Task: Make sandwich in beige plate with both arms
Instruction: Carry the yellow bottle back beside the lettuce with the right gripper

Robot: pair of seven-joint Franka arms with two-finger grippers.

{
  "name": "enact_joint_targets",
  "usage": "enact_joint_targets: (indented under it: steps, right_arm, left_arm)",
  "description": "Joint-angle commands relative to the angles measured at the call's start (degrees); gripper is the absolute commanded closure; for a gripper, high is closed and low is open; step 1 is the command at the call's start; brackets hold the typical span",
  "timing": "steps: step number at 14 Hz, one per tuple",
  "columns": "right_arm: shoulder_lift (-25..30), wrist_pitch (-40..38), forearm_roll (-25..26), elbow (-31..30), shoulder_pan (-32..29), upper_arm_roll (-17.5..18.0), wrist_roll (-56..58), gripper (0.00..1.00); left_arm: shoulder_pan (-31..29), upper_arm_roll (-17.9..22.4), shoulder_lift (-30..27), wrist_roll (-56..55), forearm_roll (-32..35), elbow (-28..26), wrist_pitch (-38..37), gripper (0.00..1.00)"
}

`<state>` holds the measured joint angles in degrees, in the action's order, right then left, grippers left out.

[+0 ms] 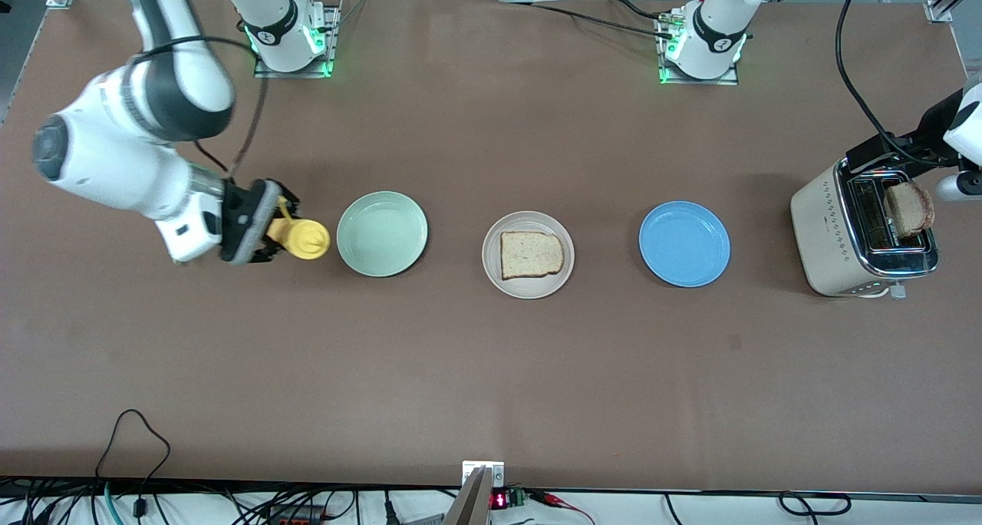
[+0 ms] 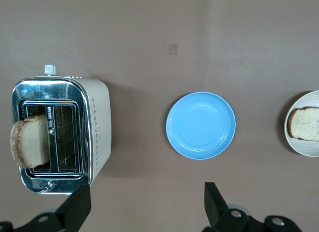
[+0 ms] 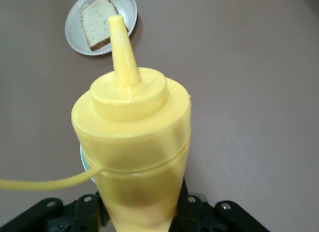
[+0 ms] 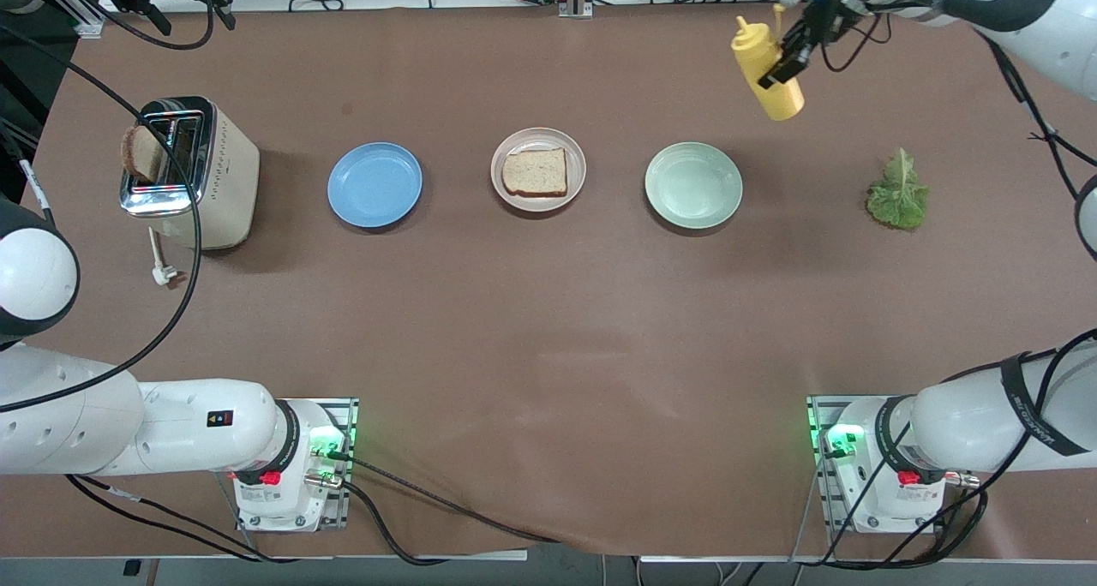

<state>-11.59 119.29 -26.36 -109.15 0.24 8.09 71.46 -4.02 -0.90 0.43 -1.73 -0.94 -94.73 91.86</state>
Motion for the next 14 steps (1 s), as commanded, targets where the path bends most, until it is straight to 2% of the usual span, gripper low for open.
enact_joint_targets:
  steps: [1,4,6,14]
  right_arm:
    - [3.76,-0.55,-6.32,-5.45,-5.76,2.46,12.07,0.78]
    - [2.98,-1.78,-14.57,-8.34,-10.86,2.46,26.48,0.78]
    - [1.31,-2.74,-18.36,-10.19,-14.2,2.46,35.1,0.78]
    - [-12.13,-8.63,-29.53,-10.82,-23.61,2.46,63.16,0.78]
  left_arm:
    - [-0.38,-0.24,-0.52,0.41,-0.73,-0.19,-0.63,0.0]
    - [-0.38,-0.24,-0.52,0.5,-0.73,-0.11,-1.24,0.0]
    - [-0.29,-0.24,-0.52,0.5,-0.73,-0.02,-1.24,0.0]
    - [-0.38,0.02,-0.43,0.5,-0.73,-0.02,-1.24,0.0]
